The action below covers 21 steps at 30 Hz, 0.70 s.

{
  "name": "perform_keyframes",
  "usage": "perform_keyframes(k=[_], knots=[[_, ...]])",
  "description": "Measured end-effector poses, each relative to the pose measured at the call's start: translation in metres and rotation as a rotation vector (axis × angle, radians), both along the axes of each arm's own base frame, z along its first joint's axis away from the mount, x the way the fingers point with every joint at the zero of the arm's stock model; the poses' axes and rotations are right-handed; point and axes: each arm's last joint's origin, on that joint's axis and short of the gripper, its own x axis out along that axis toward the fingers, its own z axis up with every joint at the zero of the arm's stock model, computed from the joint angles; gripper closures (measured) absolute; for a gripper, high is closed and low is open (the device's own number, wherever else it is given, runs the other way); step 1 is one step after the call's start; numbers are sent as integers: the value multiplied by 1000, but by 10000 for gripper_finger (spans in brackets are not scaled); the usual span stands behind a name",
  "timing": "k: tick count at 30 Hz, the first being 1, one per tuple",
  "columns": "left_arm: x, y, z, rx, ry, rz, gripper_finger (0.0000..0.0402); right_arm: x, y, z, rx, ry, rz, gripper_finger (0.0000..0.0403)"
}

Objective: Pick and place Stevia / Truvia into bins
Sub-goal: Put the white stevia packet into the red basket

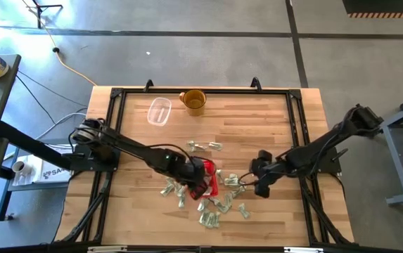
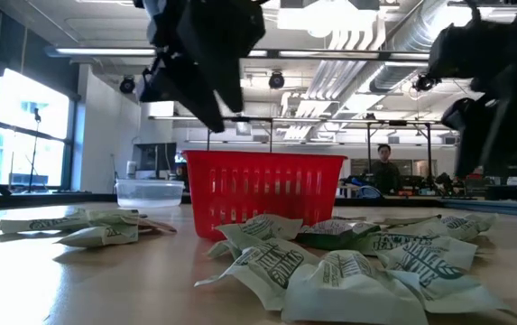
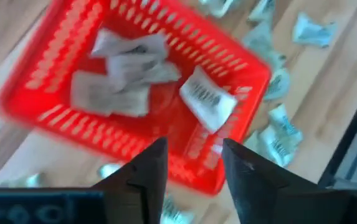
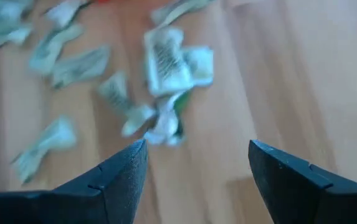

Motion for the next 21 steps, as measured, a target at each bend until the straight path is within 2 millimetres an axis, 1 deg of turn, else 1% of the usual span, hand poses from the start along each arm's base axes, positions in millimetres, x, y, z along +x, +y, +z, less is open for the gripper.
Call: perform_keyframes(k=[3,6,8,12,14,17,19,21], knots=[[-10,1,5,22,53,14,208,11,-6,-9,-31,-20,-110,132],[-23,2,14,59,89,15,218,29,-18,-11,-24,-36,-199,132],[-31,3,23,84,86,19,227,42,-27,-10,-63,-37,-214,132],[-45,2,39,136,62,23,244,69,-48,-6,-242,-34,-195,132],[-52,2,45,161,55,27,249,81,-59,-5,-296,-23,-184,132],[-59,0,48,200,75,19,252,98,-78,-8,-227,18,-182,132],[-64,-4,47,215,96,24,252,107,-91,-15,-188,57,-170,132],[-69,-8,46,232,119,38,252,115,-102,-22,-188,94,-135,132]])
